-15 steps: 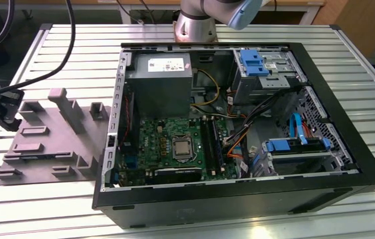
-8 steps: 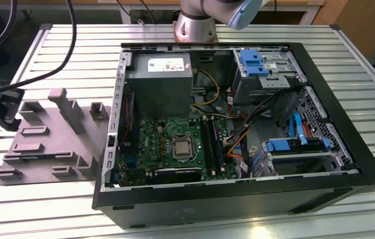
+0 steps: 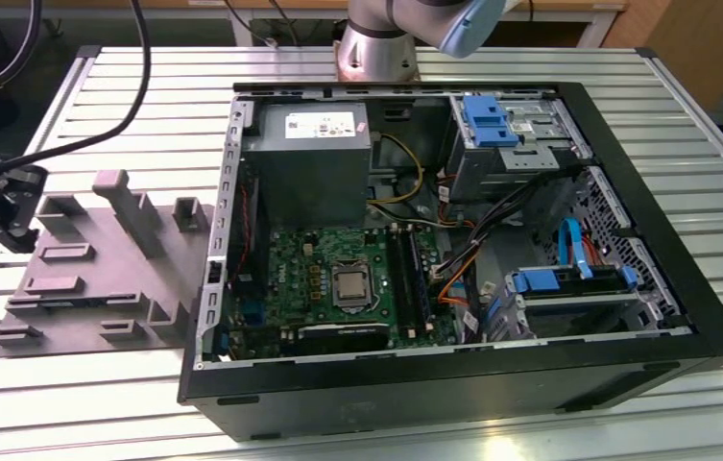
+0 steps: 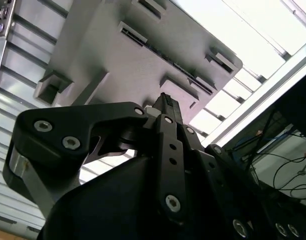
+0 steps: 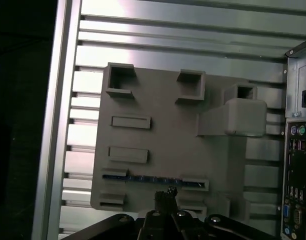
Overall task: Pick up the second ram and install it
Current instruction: 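Pick up the second ram and move it above second insertion slot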
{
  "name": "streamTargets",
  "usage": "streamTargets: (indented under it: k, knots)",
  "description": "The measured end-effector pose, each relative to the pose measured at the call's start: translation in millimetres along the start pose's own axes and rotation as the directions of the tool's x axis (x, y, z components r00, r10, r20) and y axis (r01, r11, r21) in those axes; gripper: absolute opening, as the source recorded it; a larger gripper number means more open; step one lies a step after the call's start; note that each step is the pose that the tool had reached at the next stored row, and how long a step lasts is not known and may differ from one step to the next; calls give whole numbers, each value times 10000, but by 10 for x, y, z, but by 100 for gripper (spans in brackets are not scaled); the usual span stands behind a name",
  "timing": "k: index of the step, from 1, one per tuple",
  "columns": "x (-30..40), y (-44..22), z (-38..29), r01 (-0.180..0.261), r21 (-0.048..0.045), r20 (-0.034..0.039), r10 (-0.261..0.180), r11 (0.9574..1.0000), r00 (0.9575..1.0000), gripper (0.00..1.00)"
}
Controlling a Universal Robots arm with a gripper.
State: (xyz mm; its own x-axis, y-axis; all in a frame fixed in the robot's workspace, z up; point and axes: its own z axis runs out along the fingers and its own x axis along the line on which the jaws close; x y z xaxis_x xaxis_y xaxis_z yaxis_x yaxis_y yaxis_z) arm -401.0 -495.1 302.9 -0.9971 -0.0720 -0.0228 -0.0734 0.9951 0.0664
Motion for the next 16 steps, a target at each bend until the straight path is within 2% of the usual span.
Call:
streamTargets:
  k: [3,7,12,16]
  knots:
    - [0,0,1,404,-10,-27,-404,9992,9992,11]
    - [1,0,3,955,-25,-62,-955,9954,9954,11]
    - [2,0,4,1587,-44,-104,-1588,9873,9873,11]
    - [5,0,6,2049,-61,-131,-2050,9788,9787,11]
